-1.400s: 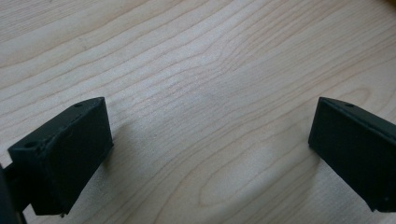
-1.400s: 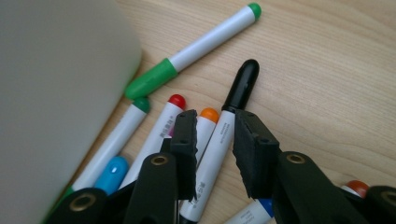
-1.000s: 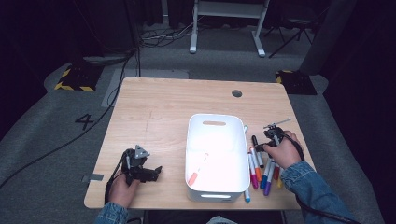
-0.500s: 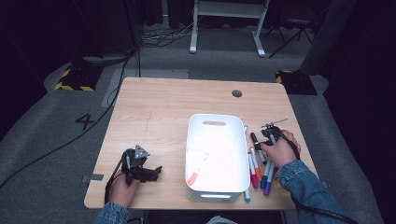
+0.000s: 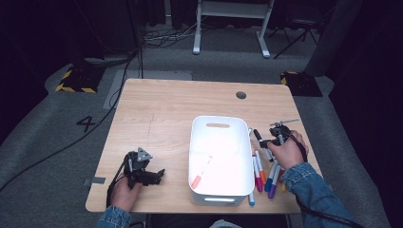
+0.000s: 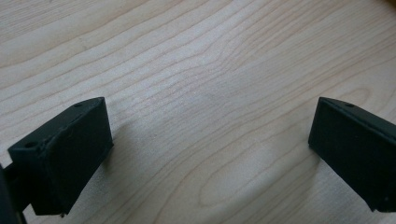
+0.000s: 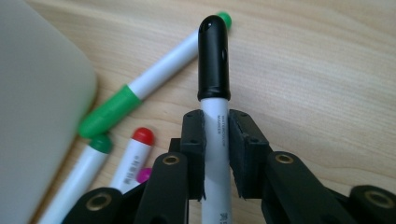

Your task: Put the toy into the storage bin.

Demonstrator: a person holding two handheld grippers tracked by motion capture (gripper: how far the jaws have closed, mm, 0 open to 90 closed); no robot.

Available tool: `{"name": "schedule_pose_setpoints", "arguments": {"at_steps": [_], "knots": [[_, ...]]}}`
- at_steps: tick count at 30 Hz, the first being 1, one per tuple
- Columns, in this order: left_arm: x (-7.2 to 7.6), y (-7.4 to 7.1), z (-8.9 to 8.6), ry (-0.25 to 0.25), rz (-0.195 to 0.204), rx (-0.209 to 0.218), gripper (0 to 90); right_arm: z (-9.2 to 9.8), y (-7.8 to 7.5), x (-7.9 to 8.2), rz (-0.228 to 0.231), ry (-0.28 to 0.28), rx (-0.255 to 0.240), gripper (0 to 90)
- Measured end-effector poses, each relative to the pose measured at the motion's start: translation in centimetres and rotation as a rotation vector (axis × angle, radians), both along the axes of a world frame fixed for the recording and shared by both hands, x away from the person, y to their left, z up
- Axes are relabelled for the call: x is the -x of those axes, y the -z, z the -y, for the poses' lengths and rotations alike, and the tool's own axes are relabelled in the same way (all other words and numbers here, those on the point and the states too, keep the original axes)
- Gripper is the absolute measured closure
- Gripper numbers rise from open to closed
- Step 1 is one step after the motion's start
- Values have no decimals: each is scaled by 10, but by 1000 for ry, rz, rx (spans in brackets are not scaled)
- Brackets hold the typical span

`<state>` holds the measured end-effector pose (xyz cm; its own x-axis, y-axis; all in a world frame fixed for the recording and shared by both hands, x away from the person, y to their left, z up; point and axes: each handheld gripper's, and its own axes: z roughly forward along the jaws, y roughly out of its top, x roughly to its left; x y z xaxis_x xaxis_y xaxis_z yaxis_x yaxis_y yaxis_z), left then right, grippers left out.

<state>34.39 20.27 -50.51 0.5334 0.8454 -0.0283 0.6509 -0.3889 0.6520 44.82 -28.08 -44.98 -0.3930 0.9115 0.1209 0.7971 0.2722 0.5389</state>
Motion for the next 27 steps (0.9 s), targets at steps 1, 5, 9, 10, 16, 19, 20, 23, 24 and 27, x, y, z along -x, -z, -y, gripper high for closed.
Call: {"name": "schedule_pose_setpoints", "arguments": {"at_steps": [1,5,9,10,16,19,20,23,24,27], "knots": [[0,0,0,0,0,0,0,2,-9,2,27,-9,-30,767],[0,0,0,1,-1,-1,0,4,-26,8,63,-30,-72,767],[0,0,0,0,4,-5,0,1,-40,19,107,-91,-94,767],[0,0,0,-1,5,-3,0,0,-43,22,125,-103,-101,767],[1,0,0,1,5,-2,0,-6,-65,37,175,-157,-148,767],[1,0,0,1,6,-2,0,-10,-76,44,181,-181,-163,767],[1,0,0,0,5,-1,0,-11,-78,45,185,-186,-165,767],[1,0,0,0,5,-1,0,-15,-87,51,194,-204,-175,767],[1,0,0,1,5,0,0,-16,-89,53,199,-212,-177,767],[1,0,0,7,6,-4,0,-20,-97,59,202,-231,-189,767]]}}
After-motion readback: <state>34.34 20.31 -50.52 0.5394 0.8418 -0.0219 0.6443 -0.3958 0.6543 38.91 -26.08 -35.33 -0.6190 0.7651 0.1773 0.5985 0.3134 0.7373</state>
